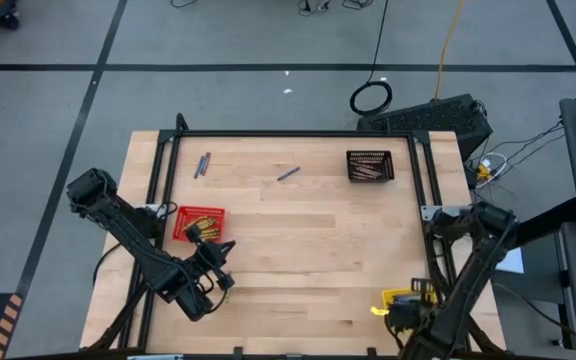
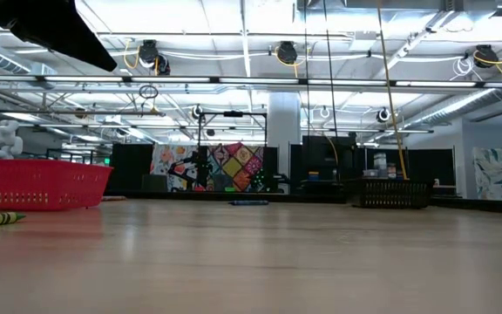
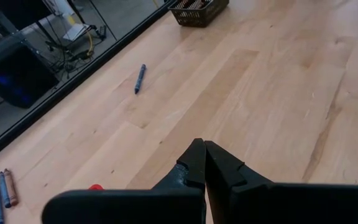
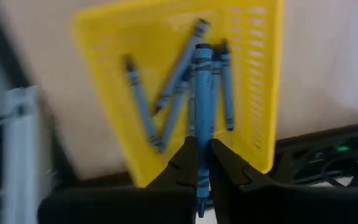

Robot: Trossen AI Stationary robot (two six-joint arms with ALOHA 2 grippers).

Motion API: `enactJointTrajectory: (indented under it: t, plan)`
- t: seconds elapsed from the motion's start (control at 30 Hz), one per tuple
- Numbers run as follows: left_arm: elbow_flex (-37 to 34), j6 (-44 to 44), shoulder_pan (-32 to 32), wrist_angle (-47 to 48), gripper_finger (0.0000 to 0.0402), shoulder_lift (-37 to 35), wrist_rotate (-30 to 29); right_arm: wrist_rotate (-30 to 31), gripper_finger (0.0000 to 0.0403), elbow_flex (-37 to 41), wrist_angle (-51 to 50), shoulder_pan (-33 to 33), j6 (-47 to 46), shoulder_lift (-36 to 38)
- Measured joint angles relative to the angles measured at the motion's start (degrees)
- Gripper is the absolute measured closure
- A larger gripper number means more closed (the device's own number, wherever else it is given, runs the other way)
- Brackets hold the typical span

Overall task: Sort crayons
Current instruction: Put the blue crayon into the yellow bin, then put the right blue crayon into the yellow bin

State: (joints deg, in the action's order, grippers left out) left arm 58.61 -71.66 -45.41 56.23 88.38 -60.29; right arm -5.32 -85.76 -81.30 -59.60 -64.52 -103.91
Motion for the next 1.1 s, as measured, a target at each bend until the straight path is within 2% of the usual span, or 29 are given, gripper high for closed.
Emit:
enactJointTrajectory:
  t: [0.17, 0.4, 0.5, 0.6, 0.67, 0.73, 0.8, 0.9, 1.03, 1.1]
  plan:
    - [0.0, 0.0, 0.0, -0.4, 0.0398, 0.0, 0.0, 3.3, 0.0378, 6.8, 1.8, -1.2, -5.5, -0.1]
    - [0.0, 0.0, 0.0, -0.5, 0.0398, 0.0, 0.0, 9.4, 0.0289, 7.3, -1.5, 0.4, -6.7, 4.7]
    - [0.0, 0.0, 0.0, -0.6, 0.0398, 0.0, -0.4, 20.6, 0.0255, 7.3, -0.5, 0.8, -8.6, 8.9]
    - [0.0, 0.0, 0.0, -1.8, 0.0398, 0.0, -3.0, 40.3, 0.0235, 7.7, 3.4, 1.6, -9.6, 11.8]
    - [0.0, 0.0, 0.7, -3.2, 0.0398, 0.0, -5.2, 51.7, 0.0231, 9.7, 8.9, 2.9, -7.1, 13.7]
    - [0.0, 0.0, 2.6, -5.1, 0.0397, 0.0, -5.8, 57.1, 0.0233, 13.3, 16.6, 4.9, -0.9, 15.5]
    - [0.0, 0.2, 6.0, -5.3, 0.0389, 0.0, -5.2, 57.2, 0.0238, 18.7, 25.3, 7.9, 6.2, 17.5]
    - [0.0, 4.0, 13.4, -5.4, 0.0366, 0.0, 0.6, 52.3, 0.0248, 29.7, 42.8, 13.7, 16.6, 20.6]
    - [0.0, 16.3, 25.8, -9.1, 0.0318, 0.0, 8.3, 41.1, 0.0258, 44.6, 76.2, 21.9, 32.7, 21.7]
    - [0.0, 24.8, 32.2, -13.4, 0.0293, 0.0, 12.9, 38.2, 0.0262, 49.8, 91.9, 25.8, 39.3, 20.9]
